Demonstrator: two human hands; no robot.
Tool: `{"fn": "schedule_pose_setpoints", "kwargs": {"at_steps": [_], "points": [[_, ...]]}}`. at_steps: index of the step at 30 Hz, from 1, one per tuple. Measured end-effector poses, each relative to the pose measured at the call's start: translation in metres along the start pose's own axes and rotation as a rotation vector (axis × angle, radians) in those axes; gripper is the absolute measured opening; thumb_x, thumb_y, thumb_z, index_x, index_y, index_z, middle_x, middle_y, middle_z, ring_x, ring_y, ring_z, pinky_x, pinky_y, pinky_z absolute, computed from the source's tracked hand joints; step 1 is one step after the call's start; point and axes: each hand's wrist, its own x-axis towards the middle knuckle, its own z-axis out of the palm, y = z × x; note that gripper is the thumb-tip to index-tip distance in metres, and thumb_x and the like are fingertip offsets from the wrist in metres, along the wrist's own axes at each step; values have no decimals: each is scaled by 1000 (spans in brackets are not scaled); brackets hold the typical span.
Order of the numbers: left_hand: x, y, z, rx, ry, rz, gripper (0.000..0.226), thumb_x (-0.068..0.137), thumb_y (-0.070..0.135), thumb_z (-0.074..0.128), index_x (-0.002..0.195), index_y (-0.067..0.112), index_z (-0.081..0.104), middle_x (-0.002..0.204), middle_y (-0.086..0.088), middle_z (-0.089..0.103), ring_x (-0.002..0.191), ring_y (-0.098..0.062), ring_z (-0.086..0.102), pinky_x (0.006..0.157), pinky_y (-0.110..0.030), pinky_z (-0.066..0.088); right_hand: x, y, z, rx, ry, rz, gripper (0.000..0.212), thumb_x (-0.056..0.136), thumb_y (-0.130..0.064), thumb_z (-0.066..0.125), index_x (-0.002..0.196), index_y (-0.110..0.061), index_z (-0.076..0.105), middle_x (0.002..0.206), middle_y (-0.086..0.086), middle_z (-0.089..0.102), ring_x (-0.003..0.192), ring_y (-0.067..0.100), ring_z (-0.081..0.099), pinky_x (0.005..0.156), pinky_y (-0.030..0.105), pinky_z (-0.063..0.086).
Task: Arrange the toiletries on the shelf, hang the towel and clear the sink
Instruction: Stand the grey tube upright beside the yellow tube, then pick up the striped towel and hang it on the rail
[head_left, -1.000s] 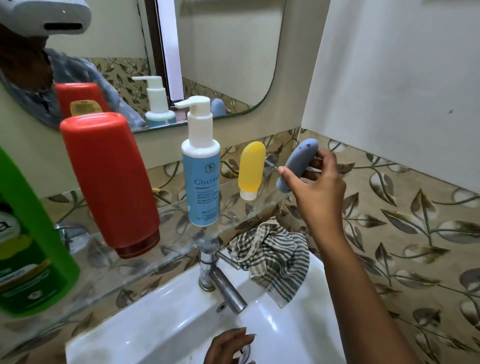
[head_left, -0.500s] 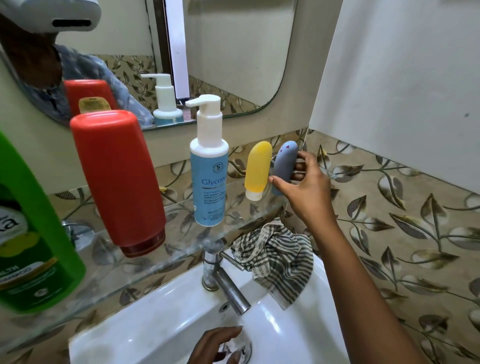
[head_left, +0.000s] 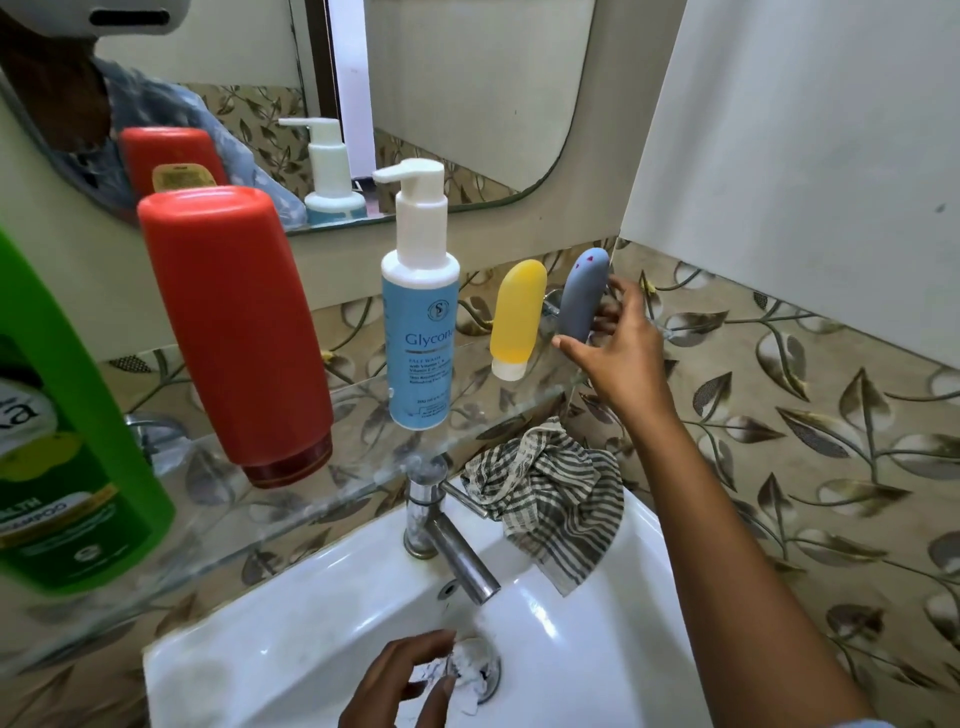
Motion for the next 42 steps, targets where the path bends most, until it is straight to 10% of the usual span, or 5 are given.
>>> {"fn": "schedule_pose_setpoints", "kwargs": {"at_steps": [6, 11, 18, 36, 42], "points": [[22, -5, 2, 92, -16, 93, 55, 79, 11, 71, 106, 55, 54, 111, 33, 57, 100, 12, 56, 74, -6, 48, -78, 33, 3, 204, 474, -85, 38, 86, -19, 64, 120, -12, 45, 116, 4, 54, 103, 11, 57, 90, 27, 53], [55, 15, 13, 91, 3, 179, 42, 84, 12, 67, 101, 50, 58, 102, 27, 62, 101, 8, 56, 77, -16, 53, -128, 82, 59, 9, 36, 190, 23, 89, -4, 57, 112, -8, 59, 116, 11, 59, 99, 22, 61, 87, 37, 54], [83, 34, 19, 93, -6, 194, 31, 86, 13, 64, 107, 36, 62, 106, 23, 62, 100, 3, 58, 86, -33, 54, -95, 106, 104, -683, -498, -229, 51, 79, 1, 59, 125, -21, 55, 139, 5, 45, 128, 25, 39, 105, 39, 31], [103, 145, 66, 37, -240, 492, 47, 88, 32, 61, 132, 32, 46, 128, 19, 52, 117, 7, 44, 94, 2, 30, -78, -3, -118, -287, -267, -300, 30, 75, 5, 69, 91, -21, 73, 73, -14, 50, 71, -6, 54, 66, 7, 39], [91, 190, 51, -230, -346, 511, 14, 91, 24, 58, 88, 19, 70, 85, 6, 72, 79, -10, 65, 72, -38, 55, -108, -54, -192, -398, -73, -275, 28, 71, -3, 75, 79, -29, 70, 76, -17, 58, 69, -4, 55, 63, 2, 40]]}}
